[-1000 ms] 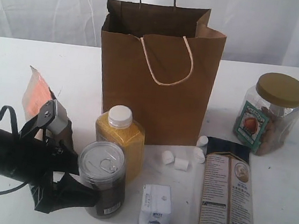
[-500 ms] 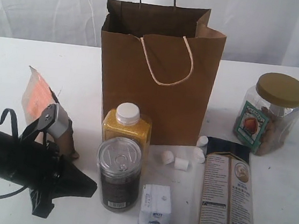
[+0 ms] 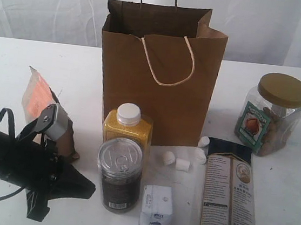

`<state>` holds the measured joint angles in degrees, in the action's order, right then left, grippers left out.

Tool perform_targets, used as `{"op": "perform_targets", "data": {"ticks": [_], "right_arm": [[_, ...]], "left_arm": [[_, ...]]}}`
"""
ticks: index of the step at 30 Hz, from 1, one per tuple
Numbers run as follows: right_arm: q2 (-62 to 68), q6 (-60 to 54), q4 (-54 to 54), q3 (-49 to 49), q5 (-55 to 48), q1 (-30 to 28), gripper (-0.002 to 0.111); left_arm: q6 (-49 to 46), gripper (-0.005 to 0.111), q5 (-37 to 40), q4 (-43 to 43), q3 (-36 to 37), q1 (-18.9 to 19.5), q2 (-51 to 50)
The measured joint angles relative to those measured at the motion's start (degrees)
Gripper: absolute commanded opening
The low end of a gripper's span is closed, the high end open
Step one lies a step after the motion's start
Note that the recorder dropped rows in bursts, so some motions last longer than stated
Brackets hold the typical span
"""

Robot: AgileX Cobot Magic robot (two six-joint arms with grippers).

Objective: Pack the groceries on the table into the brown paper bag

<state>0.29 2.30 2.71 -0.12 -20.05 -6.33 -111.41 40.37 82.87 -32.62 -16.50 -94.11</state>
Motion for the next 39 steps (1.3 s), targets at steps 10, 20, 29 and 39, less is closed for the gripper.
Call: {"op": "perform_targets", "data": {"ticks": [10,20,29,39], "right_arm": [[0.0,-1.0,-5.2,0.0,14.9,0.0,0.000],[0.6,28.2,-17.2,-0.5,49.0,0.0,0.000],[31.7,33.5,16.0,-21.8,53.4,0.0,0.000],[70.8,17.4,34.8,-45.0,-12.2,-0.1,0.000]], "left_arm": [[19.0,0.000,-6.8,-0.4,0.0,0.0,15.1],[18.5,0.000,-1.9,-5.6,0.0,0.0,24.7],[29.5,0.000,-22.6,10.8,0.0,-0.1,25.0],[38.6,0.000,-34.9,11.3,6.7,-0.1,25.1]]}}
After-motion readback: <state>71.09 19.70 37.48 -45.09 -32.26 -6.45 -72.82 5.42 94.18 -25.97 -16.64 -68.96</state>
